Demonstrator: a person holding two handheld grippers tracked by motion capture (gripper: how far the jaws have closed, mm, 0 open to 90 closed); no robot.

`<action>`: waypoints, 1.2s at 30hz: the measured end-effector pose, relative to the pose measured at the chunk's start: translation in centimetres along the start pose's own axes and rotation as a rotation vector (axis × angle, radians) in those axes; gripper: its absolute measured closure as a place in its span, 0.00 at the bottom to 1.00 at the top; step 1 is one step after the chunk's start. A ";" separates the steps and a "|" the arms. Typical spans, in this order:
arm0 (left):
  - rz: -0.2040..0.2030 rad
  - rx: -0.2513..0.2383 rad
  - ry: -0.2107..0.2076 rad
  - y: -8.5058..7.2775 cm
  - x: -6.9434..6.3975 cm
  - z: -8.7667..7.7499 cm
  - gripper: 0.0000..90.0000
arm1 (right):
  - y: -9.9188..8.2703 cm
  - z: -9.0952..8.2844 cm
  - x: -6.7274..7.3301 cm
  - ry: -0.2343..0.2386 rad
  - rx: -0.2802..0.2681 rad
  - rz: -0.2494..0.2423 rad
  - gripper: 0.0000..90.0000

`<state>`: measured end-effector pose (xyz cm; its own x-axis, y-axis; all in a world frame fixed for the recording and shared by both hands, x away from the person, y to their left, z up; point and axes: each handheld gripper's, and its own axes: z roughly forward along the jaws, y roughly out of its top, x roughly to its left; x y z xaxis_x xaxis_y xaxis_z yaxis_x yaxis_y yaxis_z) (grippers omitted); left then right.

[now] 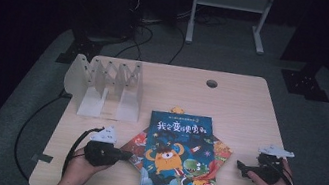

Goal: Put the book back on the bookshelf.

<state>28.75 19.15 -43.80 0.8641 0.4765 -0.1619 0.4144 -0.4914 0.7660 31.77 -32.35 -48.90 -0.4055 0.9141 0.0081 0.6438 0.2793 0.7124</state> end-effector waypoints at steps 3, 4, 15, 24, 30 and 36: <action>0.003 0.005 -0.005 0.2 -0.2 0.5 1.00 | 0.0 0.0 0.0 0.000 0.001 0.001 0.00; 0.005 0.009 -0.008 0.3 -0.3 0.6 1.00 | 0.0 0.0 0.0 0.000 0.001 0.001 0.00; 0.031 0.054 -0.058 0.7 -1.3 2.4 0.99 | 0.0 0.0 0.0 0.000 0.002 0.003 0.00; 0.040 0.060 -0.073 0.9 -1.7 2.7 0.99 | 0.0 0.0 0.0 0.000 0.002 0.004 0.00; 0.049 0.064 -0.096 1.1 -2.2 3.1 0.99 | 0.1 0.1 0.1 0.001 0.003 0.003 0.00; 0.067 0.064 -0.135 1.6 -3.1 3.9 0.98 | 0.1 0.1 0.1 0.002 0.002 0.002 0.00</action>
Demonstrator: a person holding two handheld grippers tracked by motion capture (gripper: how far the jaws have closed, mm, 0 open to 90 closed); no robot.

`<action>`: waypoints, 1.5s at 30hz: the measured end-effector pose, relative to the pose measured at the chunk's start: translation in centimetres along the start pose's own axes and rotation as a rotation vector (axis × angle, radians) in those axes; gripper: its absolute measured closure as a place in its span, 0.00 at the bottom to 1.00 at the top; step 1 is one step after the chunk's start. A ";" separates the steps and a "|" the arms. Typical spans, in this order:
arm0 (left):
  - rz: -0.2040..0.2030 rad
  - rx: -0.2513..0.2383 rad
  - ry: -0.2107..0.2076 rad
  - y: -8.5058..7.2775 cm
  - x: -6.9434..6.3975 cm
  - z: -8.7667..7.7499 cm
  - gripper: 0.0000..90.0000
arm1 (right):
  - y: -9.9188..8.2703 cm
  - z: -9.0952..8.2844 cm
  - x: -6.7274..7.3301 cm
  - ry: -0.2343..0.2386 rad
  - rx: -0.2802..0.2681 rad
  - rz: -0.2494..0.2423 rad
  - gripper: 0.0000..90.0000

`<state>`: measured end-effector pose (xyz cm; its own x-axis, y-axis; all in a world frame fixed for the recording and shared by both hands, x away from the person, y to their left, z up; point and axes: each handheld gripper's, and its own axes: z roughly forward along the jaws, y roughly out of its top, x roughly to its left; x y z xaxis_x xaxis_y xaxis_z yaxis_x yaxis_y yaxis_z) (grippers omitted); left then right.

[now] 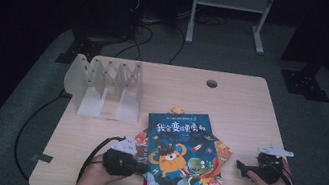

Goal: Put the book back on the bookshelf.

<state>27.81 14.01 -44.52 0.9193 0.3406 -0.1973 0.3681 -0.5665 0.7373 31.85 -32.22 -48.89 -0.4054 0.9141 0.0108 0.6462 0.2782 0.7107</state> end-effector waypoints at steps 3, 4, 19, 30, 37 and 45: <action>0.014 0.004 -0.018 0.3 -0.3 0.5 0.98 | 0.0 0.0 0.0 0.000 0.000 0.000 0.00; 0.019 0.005 -0.030 0.6 -0.6 0.9 0.98 | 0.0 0.0 0.0 0.000 0.000 0.000 0.00; 0.032 -0.003 -0.016 1.3 -0.7 1.2 0.83 | 0.0 0.0 0.1 0.000 -0.001 0.001 0.03; -0.026 -0.053 0.064 0.8 1.0 -0.7 0.45 | 1.7 -0.9 0.0 0.028 -0.040 0.000 0.33; -0.052 -0.048 0.104 0.2 1.8 -1.0 0.28 | 3.5 -0.8 0.3 0.078 -0.069 0.013 0.36; -0.063 -0.061 0.167 0.1 2.6 -1.8 0.19 | 6.3 0.0 1.8 0.166 -0.091 0.007 0.37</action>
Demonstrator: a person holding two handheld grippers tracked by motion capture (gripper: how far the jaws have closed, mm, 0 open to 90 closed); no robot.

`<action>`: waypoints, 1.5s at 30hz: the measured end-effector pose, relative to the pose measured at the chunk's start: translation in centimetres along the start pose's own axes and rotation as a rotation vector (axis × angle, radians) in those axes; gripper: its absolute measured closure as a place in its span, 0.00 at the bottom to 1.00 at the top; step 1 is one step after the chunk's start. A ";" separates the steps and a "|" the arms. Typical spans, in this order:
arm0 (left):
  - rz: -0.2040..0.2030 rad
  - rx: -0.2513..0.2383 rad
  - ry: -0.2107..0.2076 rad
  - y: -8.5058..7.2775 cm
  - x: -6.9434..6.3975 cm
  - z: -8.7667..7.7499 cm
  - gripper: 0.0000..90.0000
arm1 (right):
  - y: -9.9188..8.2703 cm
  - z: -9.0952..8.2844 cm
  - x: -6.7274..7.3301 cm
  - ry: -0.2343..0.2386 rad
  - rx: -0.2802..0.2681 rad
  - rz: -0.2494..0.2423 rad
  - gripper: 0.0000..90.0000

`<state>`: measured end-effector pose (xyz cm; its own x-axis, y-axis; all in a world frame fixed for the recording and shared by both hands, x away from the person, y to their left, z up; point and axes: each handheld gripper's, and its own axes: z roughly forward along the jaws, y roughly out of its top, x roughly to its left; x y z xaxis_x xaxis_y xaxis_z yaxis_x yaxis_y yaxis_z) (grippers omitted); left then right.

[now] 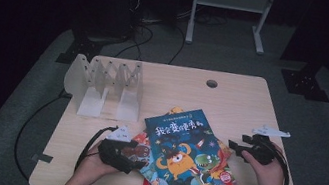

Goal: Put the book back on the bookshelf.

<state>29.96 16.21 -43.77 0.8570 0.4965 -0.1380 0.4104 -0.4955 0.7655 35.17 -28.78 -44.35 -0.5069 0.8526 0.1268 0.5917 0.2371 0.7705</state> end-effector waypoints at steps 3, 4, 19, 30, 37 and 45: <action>-0.010 -0.015 0.020 0.1 0.5 -0.1 0.16 | 1.0 0.7 0.7 0.034 -0.014 -0.012 0.38; -0.014 -0.019 0.026 0.2 0.7 -0.1 0.14 | 1.3 1.0 1.0 0.043 -0.013 -0.020 0.38; 0.005 -0.019 0.073 0.2 1.4 -0.5 0.04 | 2.8 5.0 4.0 0.142 0.041 -0.071 0.43; 0.009 -0.013 0.086 0.0 2.0 -0.9 0.03 | 2.6 5.6 3.9 0.185 0.059 -0.055 0.45; 0.004 -0.016 0.095 -0.1 2.5 -1.1 0.03 | 2.7 5.9 4.4 0.222 0.058 -0.089 0.45; -0.001 -0.017 0.106 -0.3 2.8 -1.2 0.03 | 2.9 6.4 5.4 0.260 0.059 -0.127 0.45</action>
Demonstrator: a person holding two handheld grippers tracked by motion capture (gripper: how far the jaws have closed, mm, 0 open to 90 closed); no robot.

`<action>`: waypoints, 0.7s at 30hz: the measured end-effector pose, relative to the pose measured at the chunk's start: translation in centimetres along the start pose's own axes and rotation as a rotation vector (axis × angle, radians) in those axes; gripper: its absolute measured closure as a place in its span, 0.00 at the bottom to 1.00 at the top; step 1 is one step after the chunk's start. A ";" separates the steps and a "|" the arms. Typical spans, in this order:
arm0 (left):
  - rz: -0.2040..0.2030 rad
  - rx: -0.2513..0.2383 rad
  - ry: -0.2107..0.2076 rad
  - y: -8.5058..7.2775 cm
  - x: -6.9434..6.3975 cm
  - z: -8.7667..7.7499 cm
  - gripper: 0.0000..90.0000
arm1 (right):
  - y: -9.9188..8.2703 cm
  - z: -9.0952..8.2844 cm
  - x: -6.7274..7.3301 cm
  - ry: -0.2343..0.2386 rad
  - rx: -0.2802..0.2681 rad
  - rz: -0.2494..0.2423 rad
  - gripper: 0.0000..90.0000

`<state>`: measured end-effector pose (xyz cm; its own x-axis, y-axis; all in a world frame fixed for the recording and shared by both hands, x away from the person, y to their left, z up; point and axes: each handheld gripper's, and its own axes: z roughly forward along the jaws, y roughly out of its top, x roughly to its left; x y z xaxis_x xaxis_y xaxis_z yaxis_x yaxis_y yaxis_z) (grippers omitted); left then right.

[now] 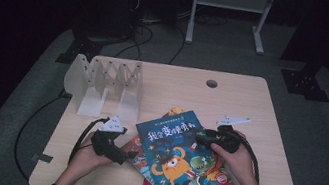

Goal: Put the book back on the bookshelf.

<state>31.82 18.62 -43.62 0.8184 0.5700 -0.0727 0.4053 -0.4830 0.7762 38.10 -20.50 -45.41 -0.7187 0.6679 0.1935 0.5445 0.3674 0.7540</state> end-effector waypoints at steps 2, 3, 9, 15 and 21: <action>-0.001 -0.002 0.003 -0.1 0.1 0.0 0.03 | 0.1 0.1 0.3 0.012 0.004 -0.008 0.45; 0.000 0.002 0.005 -0.1 0.2 0.0 0.03 | 0.1 0.1 0.3 0.012 0.004 -0.008 0.45; 0.000 0.000 0.012 -0.2 0.4 0.0 0.03 | 0.5 0.7 1.1 0.047 0.021 -0.037 0.45; -0.006 0.005 0.020 -0.4 0.7 0.1 0.03 | 0.9 1.1 1.8 0.073 0.038 -0.066 0.45; -0.018 0.005 0.025 -0.6 1.2 0.2 0.03 | 1.0 1.5 2.5 0.103 0.051 -0.093 0.45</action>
<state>32.69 19.45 -44.29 0.8008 0.5947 -0.0707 0.4216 -0.4761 0.7717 37.47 -17.47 -45.07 -0.8060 0.5607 0.1897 0.4929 0.4584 0.7395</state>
